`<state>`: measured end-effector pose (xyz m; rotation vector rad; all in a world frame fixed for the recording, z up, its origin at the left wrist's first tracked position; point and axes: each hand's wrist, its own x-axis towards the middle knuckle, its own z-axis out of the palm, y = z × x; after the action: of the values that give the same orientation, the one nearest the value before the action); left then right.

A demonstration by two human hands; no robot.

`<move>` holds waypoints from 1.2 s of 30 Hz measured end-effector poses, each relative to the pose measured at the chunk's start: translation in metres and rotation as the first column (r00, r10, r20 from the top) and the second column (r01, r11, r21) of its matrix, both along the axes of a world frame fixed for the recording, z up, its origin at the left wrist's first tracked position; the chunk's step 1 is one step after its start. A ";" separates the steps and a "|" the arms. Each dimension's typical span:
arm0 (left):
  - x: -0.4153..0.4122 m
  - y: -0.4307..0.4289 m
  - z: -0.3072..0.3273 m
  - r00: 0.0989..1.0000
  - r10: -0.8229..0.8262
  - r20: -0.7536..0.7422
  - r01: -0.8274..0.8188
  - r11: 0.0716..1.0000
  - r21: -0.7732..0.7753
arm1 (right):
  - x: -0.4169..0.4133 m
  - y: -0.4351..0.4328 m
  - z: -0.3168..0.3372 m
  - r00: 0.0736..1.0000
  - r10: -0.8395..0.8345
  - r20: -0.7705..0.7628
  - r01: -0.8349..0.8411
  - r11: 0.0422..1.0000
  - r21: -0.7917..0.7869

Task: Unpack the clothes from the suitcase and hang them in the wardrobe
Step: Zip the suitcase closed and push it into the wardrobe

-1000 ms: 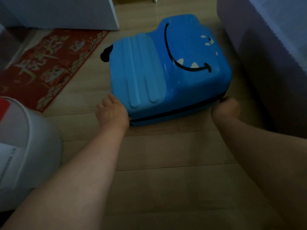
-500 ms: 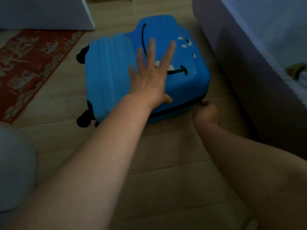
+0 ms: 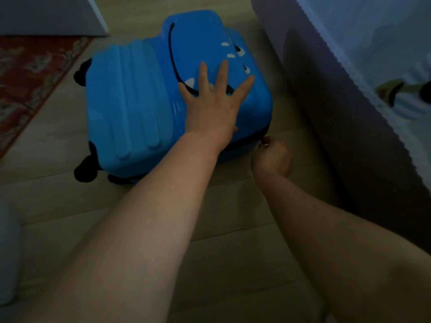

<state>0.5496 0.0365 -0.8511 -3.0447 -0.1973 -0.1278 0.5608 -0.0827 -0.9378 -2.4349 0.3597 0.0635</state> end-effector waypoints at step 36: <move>-0.062 -0.022 -0.061 0.933 -0.358 0.025 0.359 0.930 -0.079 | 0.008 -0.013 0.021 0.996 -0.085 0.017 0.082 0.989 0.127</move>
<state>0.4876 0.0145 -0.9117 -3.1281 0.3676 -0.1629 0.5684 -0.0960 -0.9166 -2.2917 0.4343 0.0220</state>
